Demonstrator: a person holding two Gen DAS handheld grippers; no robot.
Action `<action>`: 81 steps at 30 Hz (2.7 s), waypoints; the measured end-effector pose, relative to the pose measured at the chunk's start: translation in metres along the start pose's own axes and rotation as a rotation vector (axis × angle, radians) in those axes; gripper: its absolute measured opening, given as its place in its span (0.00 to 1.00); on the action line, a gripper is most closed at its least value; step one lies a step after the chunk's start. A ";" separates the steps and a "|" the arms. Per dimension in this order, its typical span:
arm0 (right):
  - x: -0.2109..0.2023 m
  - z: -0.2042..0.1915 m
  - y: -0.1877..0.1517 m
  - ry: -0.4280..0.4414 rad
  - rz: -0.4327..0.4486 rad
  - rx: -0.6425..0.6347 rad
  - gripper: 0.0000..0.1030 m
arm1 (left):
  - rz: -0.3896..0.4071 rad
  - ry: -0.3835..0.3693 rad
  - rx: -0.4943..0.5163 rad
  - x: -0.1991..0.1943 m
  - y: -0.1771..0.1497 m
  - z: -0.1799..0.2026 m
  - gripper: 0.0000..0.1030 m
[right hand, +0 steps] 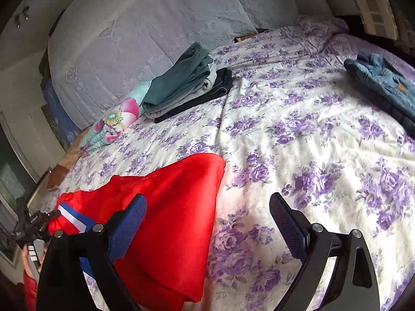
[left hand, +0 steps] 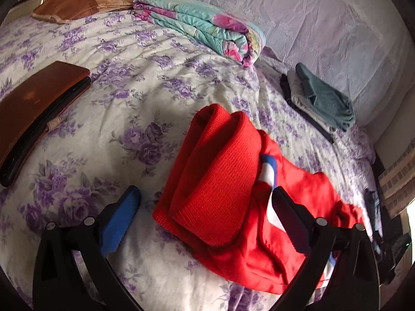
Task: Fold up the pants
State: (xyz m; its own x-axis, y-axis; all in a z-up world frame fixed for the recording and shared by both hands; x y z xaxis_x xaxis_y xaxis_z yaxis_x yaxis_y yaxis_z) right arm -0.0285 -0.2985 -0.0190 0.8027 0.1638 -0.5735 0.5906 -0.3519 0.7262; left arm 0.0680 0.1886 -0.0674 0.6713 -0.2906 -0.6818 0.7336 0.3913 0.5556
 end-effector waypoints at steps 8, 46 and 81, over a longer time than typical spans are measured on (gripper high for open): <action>0.000 0.016 -0.002 0.052 0.002 0.110 0.93 | 0.051 0.001 0.024 -0.007 -0.005 0.011 0.76; -0.034 0.060 -0.003 0.048 0.019 0.192 0.96 | 0.057 -0.226 0.730 -0.015 -0.113 0.321 0.09; -0.033 0.005 -0.002 -0.036 0.032 -0.095 0.96 | -0.107 -0.067 0.544 0.032 -0.126 0.226 0.96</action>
State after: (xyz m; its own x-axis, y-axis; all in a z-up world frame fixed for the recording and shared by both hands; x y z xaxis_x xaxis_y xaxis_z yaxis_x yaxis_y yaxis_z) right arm -0.0565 -0.3077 -0.0029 0.8189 0.1203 -0.5612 0.5712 -0.2676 0.7760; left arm 0.0214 -0.0677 -0.0515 0.5824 -0.3657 -0.7260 0.7349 -0.1450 0.6625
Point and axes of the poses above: each gripper's, at about its wrist camera, not at the fingertips, and x roughly the way its jaws point, z to its right, y to its top, the point moved 6 cm from there along x, roughly the way its jaws point, and after that the axes turned 2 degrees about -x, right-handed, at the moved point
